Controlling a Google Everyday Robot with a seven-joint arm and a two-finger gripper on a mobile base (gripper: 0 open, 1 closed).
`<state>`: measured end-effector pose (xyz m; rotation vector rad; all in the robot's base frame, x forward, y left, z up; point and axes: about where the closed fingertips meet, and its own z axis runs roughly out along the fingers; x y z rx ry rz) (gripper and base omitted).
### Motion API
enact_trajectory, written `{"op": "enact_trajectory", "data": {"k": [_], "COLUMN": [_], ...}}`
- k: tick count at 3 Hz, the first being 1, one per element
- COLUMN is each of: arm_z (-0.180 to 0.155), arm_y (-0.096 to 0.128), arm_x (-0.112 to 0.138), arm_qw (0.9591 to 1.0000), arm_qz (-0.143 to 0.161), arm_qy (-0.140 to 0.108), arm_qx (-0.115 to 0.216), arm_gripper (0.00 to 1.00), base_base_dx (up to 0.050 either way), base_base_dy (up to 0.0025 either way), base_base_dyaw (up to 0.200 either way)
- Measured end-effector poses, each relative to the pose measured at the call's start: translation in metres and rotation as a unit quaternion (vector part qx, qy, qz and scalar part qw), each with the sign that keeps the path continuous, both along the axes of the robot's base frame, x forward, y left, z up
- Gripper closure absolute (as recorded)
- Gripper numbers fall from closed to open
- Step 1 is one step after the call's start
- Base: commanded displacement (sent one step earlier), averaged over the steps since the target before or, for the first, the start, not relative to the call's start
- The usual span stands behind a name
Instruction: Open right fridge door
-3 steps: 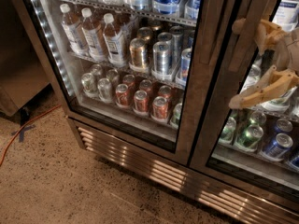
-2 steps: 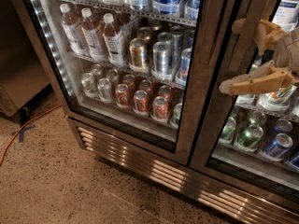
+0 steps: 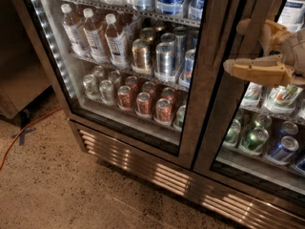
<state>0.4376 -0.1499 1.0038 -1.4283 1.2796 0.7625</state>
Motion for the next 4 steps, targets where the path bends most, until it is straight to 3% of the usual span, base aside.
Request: {"op": "enact_trajectory", "data": {"k": [1, 4], "arm_z": [0.0, 0.0001], "arm_y": [0.0001, 0.0001], "arm_x": [0.0, 0.0], "arm_qw": [1.0, 1.0], "arm_qz": [0.0, 0.0], "arm_qy": [0.0, 0.0], "arm_qx": [0.0, 0.0], "arm_gripper": [1.0, 1.0], "base_base_dx": [0.0, -0.05], "base_base_dy": [0.0, -0.00001], "base_base_dyaw": [0.0, 0.0]}}
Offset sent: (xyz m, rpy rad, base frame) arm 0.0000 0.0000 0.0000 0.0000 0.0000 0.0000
